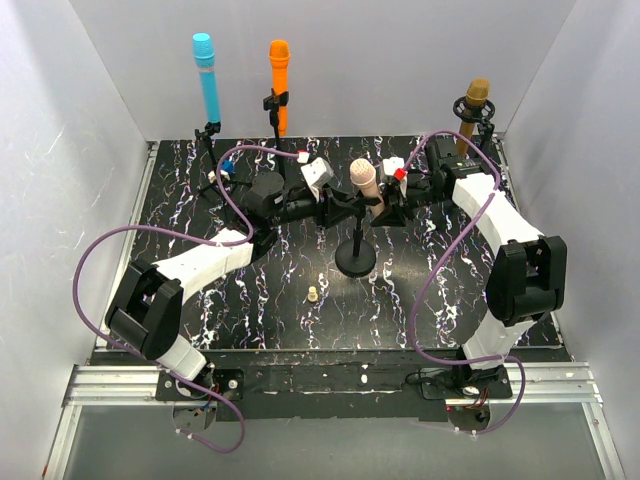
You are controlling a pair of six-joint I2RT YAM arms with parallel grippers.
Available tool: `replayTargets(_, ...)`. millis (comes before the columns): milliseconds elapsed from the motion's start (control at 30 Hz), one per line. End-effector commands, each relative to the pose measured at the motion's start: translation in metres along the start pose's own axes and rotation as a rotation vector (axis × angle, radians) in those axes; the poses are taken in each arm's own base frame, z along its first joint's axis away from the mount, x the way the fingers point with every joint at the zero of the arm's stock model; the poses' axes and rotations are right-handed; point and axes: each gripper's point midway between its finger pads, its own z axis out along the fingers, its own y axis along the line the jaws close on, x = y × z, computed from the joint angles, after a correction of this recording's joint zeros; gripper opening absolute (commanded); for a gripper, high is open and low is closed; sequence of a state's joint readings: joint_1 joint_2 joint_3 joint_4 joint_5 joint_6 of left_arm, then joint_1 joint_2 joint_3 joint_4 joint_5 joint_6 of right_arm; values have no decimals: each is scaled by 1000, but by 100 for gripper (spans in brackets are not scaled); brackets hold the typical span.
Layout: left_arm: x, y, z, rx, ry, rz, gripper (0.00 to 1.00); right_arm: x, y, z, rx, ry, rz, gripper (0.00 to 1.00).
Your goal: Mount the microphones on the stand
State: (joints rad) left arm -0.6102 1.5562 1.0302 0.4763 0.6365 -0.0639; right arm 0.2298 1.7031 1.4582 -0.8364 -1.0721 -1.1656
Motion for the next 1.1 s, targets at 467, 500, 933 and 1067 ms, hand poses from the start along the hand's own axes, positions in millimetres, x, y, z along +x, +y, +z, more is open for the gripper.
replayTargets(467,-27,-4,-3,7,-38,-2,62,-1,18,3,-27,68,34,1)
replayTargets(500,-28,-4,-5,-1,-40,0,70,-3,18,3,-23,68,41,1)
replayTargets(933,-35,-6,-19,-37,-25,37,98,-12,12,-18,97,116,69,9)
replayTargets(1067,-34,-6,-21,-40,-20,40,98,-13,11,-23,122,120,76,18)
